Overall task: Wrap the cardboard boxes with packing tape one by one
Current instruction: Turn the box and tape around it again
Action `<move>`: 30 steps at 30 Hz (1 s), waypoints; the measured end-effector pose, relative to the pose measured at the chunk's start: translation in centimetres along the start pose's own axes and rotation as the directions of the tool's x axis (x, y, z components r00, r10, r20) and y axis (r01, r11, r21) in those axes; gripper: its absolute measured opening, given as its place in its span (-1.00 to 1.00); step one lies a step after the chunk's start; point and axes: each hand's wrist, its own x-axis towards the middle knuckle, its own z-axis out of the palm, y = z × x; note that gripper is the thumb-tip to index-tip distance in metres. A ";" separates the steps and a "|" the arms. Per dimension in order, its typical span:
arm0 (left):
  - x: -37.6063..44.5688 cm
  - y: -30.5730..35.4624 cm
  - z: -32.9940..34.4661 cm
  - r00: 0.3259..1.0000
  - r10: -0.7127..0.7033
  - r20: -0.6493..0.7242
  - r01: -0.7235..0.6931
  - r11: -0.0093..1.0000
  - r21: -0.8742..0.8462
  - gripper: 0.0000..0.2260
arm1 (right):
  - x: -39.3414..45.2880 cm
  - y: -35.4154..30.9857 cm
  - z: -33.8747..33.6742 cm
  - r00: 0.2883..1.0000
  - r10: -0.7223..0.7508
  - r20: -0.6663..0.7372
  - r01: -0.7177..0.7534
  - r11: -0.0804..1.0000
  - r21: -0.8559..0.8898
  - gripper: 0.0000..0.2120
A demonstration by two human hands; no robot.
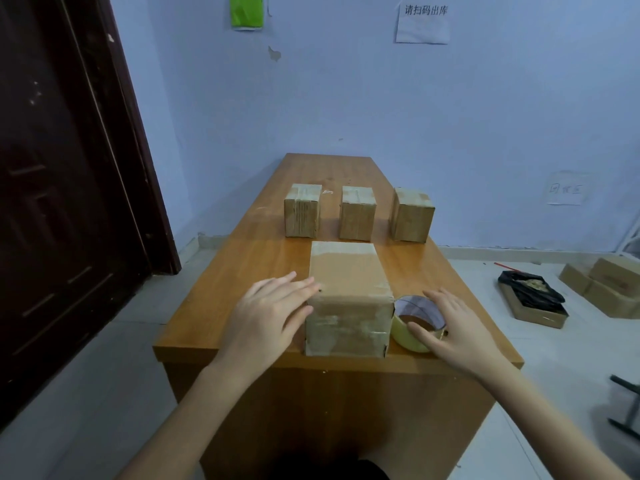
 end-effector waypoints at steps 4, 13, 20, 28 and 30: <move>0.3 0.0 0.0 1.000 -0.009 0.021 0.009 1.000 -0.013 -0.68 | 0.0 0.2 0.2 0.998 -0.014 0.061 0.014 1.000 0.015 -0.08; 2.2 2.7 -0.8 0.971 -0.207 0.118 0.235 0.920 -0.314 -0.53 | -1.6 0.9 -1.8 0.983 0.070 -0.172 0.008 0.907 0.420 -0.23; 5.9 8.9 0.6 0.903 -0.106 0.417 0.355 0.732 -0.582 -0.38 | -4.4 0.2 -6.6 0.965 -0.069 -0.252 0.212 0.771 0.600 -0.23; 5.9 10.7 0.6 0.951 -0.148 0.271 0.307 0.537 -0.785 -0.76 | -4.9 -1.5 -7.6 0.949 -0.189 -0.252 0.306 0.744 0.595 -0.22; 5.6 10.6 0.4 0.957 -0.191 0.216 0.287 0.548 -0.786 -0.84 | -4.7 -1.9 -7.4 0.949 -0.190 -0.250 0.307 0.729 0.612 -0.22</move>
